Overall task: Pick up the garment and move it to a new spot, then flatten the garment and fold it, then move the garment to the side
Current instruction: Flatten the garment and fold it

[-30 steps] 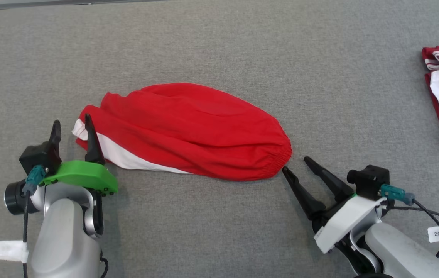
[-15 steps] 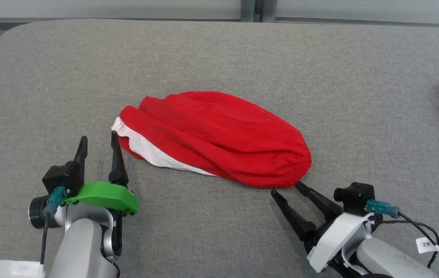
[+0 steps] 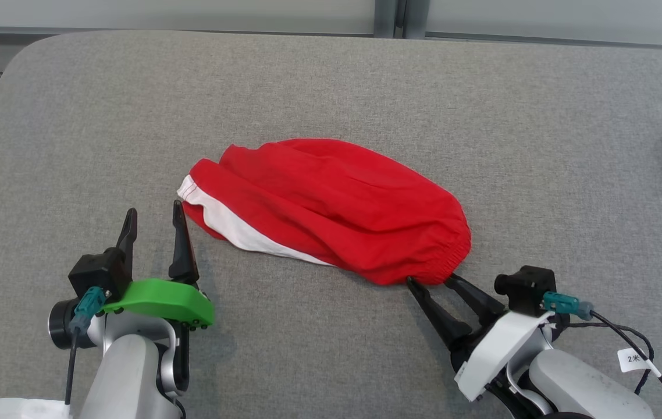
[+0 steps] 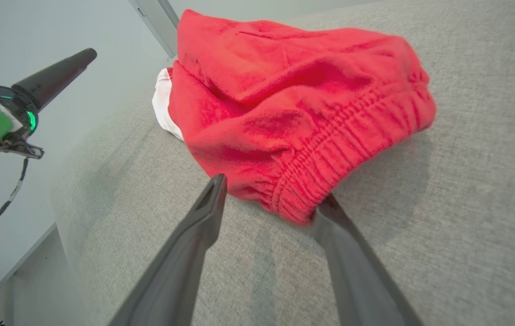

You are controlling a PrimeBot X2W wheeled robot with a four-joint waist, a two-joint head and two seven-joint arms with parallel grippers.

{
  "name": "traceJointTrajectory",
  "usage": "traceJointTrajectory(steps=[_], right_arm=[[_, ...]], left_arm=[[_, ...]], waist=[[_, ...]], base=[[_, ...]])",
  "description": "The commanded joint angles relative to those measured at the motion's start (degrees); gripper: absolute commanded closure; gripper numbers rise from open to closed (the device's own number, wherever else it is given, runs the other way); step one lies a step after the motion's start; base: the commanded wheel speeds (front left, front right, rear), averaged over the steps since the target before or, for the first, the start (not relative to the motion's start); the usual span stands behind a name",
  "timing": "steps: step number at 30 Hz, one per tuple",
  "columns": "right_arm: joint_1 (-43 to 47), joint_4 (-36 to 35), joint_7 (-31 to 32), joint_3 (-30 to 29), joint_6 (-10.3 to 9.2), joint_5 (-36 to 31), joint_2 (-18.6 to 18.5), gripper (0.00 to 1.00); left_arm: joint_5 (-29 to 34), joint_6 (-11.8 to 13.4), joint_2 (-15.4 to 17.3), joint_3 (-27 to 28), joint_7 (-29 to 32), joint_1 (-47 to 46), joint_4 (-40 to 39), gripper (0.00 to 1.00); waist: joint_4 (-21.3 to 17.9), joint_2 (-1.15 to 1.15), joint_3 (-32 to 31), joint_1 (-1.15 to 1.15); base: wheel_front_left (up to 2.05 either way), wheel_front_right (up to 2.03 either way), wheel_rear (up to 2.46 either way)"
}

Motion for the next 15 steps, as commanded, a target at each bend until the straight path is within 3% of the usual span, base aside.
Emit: traceJointTrajectory(steps=[1, 9, 15], right_arm=[[-0.48, -1.25, -0.15, -0.11, -0.02, -0.48, -0.09, 1.00], [-0.56, -10.71, -0.15, -5.97, -0.02, 1.28, -0.63, 1.00], [-6.08, -6.91, -0.15, -6.41, -0.02, 2.59, -1.21, 1.00]], left_arm=[[-0.55, 0.12, 0.19, -0.10, -0.14, 0.71, -0.47, 0.00], [-0.74, -0.37, 0.18, -0.71, -0.14, 1.32, -2.23, 0.00], [-1.39, -0.63, 0.18, -2.63, -0.14, 0.45, -2.41, 0.00]], waist=[[-0.15, 0.00, 0.01, 0.00], [-0.39, 0.00, 0.28, 0.00], [0.72, 0.00, 1.14, 0.00]], base=[[0.00, 0.00, 0.00], [0.00, 0.00, 0.00], [0.00, 0.00, 0.00]])
